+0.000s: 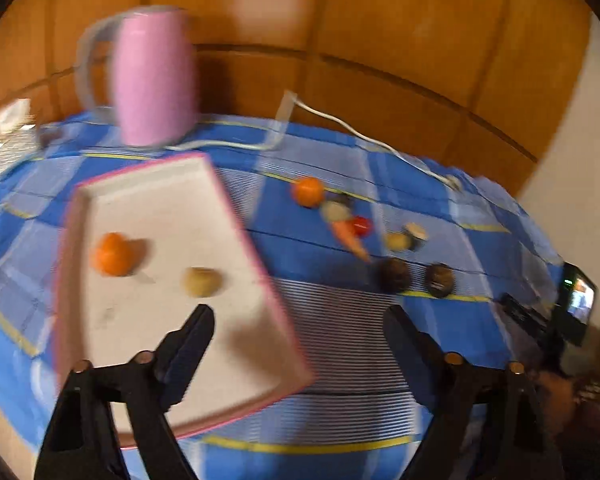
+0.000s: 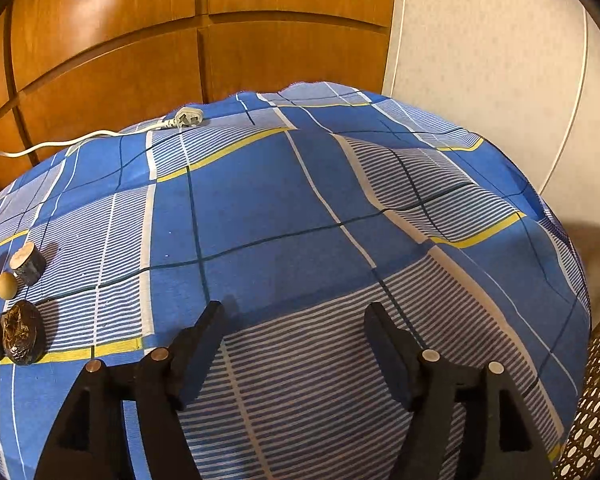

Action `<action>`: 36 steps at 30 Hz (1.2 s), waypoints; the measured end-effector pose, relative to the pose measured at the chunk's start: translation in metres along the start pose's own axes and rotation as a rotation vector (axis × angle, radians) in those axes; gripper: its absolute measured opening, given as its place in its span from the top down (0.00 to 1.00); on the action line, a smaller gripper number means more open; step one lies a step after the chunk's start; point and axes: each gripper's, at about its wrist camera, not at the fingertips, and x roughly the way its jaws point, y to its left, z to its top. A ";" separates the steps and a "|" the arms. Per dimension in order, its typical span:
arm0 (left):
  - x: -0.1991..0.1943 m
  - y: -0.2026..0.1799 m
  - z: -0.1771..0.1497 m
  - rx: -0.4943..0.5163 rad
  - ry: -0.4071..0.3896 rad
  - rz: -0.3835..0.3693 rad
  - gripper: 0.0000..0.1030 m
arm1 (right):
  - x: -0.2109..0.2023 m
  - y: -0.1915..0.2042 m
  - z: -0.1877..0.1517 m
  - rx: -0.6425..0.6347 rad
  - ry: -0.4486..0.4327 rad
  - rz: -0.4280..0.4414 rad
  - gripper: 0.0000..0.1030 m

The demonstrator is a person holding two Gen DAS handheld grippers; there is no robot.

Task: Organize fruits
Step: 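Reach the left gripper to the dark round cake and grasp it, then carry the dark cake with the left gripper into the tray and release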

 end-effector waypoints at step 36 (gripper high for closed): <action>0.111 -0.070 0.003 0.051 0.226 -0.102 0.58 | 0.002 0.001 -0.002 0.002 -0.012 0.011 0.24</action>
